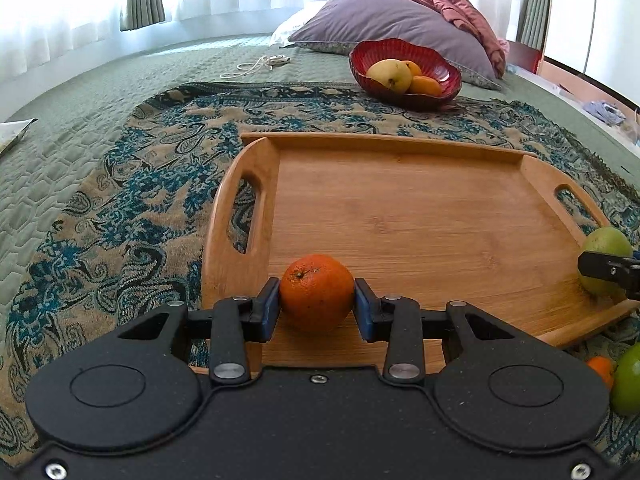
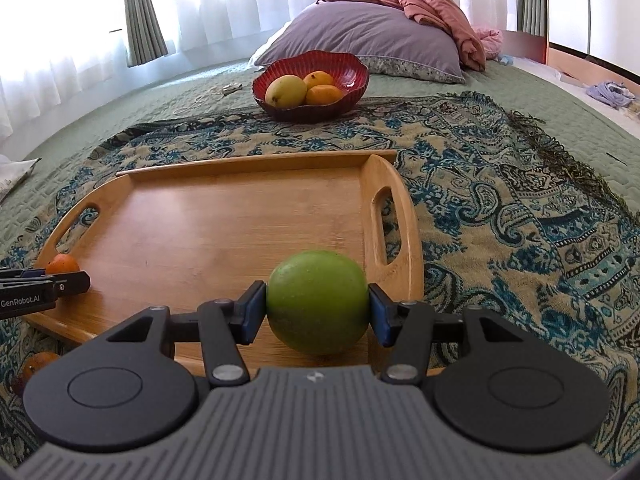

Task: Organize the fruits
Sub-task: 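Lower the orange onto the tray with the left gripper while the right places the apple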

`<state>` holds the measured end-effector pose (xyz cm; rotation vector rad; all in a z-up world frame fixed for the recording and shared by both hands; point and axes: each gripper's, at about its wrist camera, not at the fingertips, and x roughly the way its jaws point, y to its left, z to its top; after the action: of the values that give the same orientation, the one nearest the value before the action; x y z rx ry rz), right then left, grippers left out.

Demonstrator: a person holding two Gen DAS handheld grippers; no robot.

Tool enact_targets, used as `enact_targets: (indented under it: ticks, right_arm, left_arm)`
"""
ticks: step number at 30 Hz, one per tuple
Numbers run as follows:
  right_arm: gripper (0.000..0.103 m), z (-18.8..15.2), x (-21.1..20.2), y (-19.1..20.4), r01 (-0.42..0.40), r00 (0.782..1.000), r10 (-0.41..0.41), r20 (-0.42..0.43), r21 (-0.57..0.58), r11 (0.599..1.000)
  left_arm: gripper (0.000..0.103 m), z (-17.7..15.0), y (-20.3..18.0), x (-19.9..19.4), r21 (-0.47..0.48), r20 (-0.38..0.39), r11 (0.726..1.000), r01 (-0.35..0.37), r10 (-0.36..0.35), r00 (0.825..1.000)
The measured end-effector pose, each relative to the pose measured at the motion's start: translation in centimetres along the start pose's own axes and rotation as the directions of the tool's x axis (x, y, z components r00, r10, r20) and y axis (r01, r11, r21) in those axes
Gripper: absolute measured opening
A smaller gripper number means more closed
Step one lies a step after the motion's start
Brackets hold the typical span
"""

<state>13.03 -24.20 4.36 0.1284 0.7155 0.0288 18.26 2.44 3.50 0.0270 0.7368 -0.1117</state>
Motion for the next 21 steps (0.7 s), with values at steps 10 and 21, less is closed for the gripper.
enact_targets:
  ticks: [10,21]
  right_arm:
    - [0.063,-0.1,-0.1,-0.1,-0.012,1.000,0.012,0.004,0.006,1.000]
    - [0.078,-0.6,-1.9,-0.1,-0.016,0.999,0.019,0.043,-0.057,0.998]
  left_arm:
    - [0.048,-0.1,-0.1,-0.2,0.009,0.007,1.000,0.001,-0.001,1.000]
    - [0.080,-0.8,0.3,-2.6,-0.003,0.060,1.000,0.020,-0.020,0.998]
